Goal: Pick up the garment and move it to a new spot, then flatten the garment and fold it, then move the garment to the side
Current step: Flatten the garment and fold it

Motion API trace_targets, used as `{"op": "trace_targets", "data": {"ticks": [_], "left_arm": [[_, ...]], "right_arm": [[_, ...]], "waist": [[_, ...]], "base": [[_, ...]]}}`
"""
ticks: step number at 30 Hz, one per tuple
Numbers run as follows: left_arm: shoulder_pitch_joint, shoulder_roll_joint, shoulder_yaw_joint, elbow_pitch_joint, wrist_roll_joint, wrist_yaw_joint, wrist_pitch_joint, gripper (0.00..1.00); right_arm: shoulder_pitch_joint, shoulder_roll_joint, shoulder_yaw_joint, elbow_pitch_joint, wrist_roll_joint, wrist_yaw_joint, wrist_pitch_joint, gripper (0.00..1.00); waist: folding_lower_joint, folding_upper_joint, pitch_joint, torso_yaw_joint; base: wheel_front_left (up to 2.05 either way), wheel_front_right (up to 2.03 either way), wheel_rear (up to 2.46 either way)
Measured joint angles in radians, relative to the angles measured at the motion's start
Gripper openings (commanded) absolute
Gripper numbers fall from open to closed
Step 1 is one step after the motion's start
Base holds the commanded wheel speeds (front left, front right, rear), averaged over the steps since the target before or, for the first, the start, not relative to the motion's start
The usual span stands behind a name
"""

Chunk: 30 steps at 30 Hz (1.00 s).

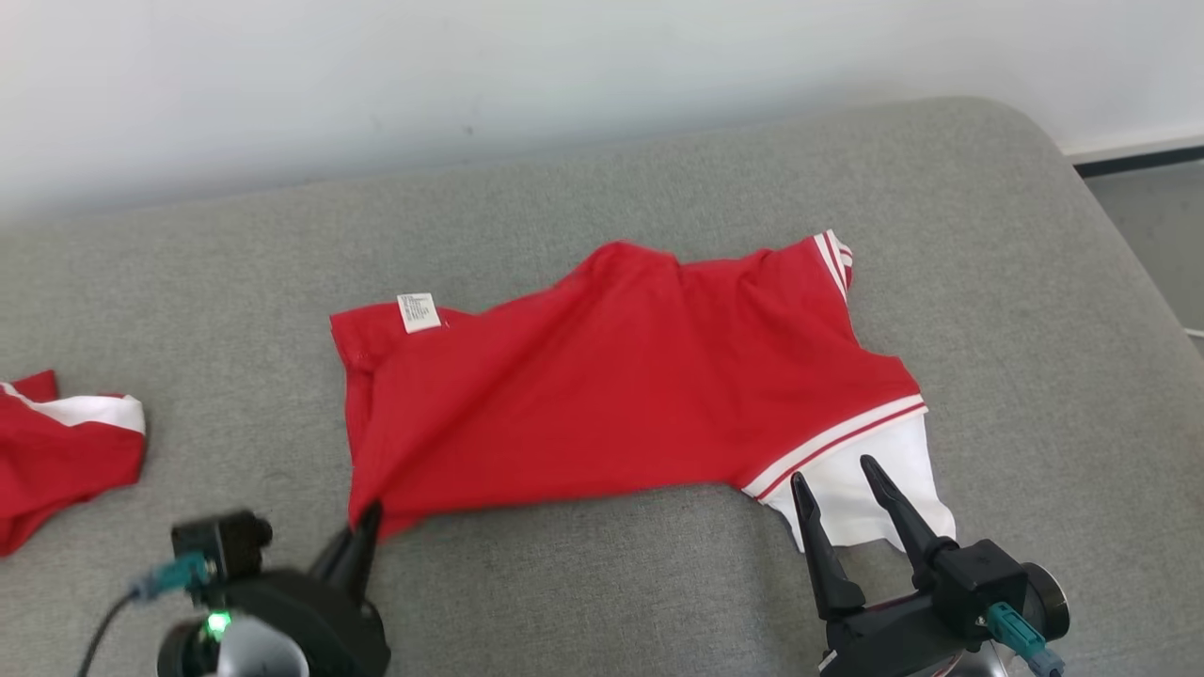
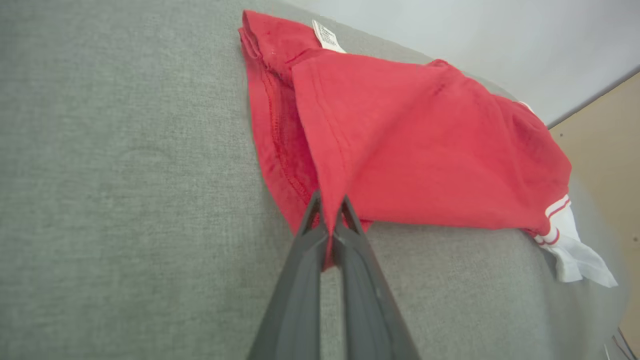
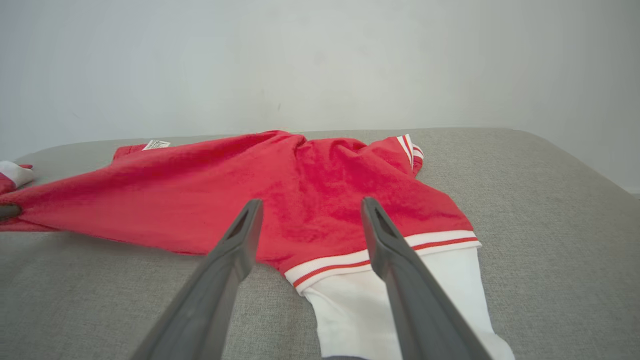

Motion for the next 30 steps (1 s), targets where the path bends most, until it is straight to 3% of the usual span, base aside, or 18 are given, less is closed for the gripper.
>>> {"op": "trace_targets", "data": {"ticks": [11,12,13,14,26,30], "left_arm": [[0.174,-0.019,0.013,-0.086,-0.028,0.059,-0.008,0.00],[0.186,-0.024,0.016,-0.090,-0.030,0.062,-0.018,0.29],[0.194,-0.026,0.016,-0.095,-0.030,0.062,-0.026,0.81],[0.198,-0.026,0.015,-0.097,-0.027,0.062,-0.036,1.00],[0.251,-0.023,0.031,-0.084,0.064,0.048,-0.297,1.00],[0.292,-0.028,0.071,-0.125,0.130,0.039,-0.335,1.00]], "right_arm": [[0.015,0.000,-0.012,0.004,0.002,0.000,0.007,1.00],[0.018,0.000,-0.015,0.004,0.002,0.000,0.007,1.00],[0.020,0.000,-0.017,0.004,0.002,0.000,0.007,1.00],[0.023,0.000,-0.020,0.005,0.002,0.000,0.007,1.00],[0.043,-0.010,-0.072,-0.009,0.001,0.000,0.013,1.00],[0.050,-0.024,-0.108,-0.012,0.001,0.000,0.021,1.00]], "waist": [[0.0000,0.0000,-0.056,0.008],[-0.0001,0.0000,-0.061,0.008],[-0.0001,0.0000,-0.067,0.008],[-0.0001,0.0000,-0.071,0.008],[0.0000,0.0000,-0.129,0.033],[-0.0001,0.0000,-0.154,0.053]], "base": [[0.00,0.00,0.00],[0.00,0.00,0.00],[0.00,0.00,0.00],[0.00,0.00,0.00],[0.00,0.00,0.00],[0.00,0.00,0.00]]}}
